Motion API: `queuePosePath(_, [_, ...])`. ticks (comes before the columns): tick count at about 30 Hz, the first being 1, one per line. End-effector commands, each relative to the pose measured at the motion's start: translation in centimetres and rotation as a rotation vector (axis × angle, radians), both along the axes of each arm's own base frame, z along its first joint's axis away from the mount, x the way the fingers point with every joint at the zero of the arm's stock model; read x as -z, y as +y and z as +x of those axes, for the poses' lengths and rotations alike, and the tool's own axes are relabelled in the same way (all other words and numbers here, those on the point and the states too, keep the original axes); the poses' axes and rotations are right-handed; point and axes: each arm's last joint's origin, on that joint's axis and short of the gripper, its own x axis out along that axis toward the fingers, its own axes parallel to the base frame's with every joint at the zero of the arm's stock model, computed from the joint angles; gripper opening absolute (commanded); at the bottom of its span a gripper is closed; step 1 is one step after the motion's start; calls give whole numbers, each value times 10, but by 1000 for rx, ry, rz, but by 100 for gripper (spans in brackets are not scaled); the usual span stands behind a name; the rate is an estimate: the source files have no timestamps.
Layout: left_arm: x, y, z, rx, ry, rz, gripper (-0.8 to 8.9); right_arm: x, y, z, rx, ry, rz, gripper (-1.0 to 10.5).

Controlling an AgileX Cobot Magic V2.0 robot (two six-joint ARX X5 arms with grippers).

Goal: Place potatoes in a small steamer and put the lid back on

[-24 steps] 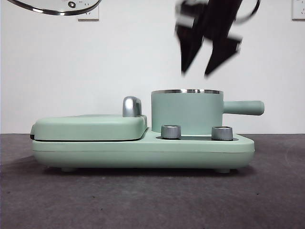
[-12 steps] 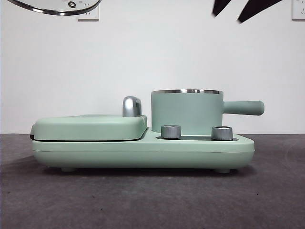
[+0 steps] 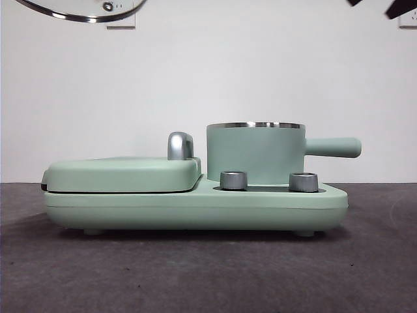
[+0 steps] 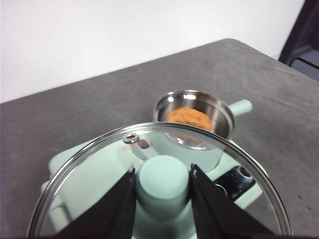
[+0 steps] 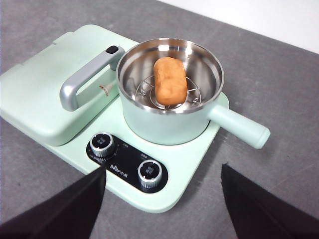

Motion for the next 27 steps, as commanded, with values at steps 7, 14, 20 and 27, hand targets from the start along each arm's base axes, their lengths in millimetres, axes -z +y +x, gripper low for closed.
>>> queuePosePath(7, [-4,-31,27,91,-94,-49,10,4,-12,-28,36,-31,104,362])
queuePosePath(14, [7,-70,60,162,-168,-126,10,-3,-16,-37,35,-99,135,362])
queuePosePath(20, [24,-103,88,195,-205,-144,10,-3,-16,-37,33,-100,132,362])
queuePosePath(27, [32,-133,123,211,-194,-136,10,-3,-16,-37,31,-104,127,362])
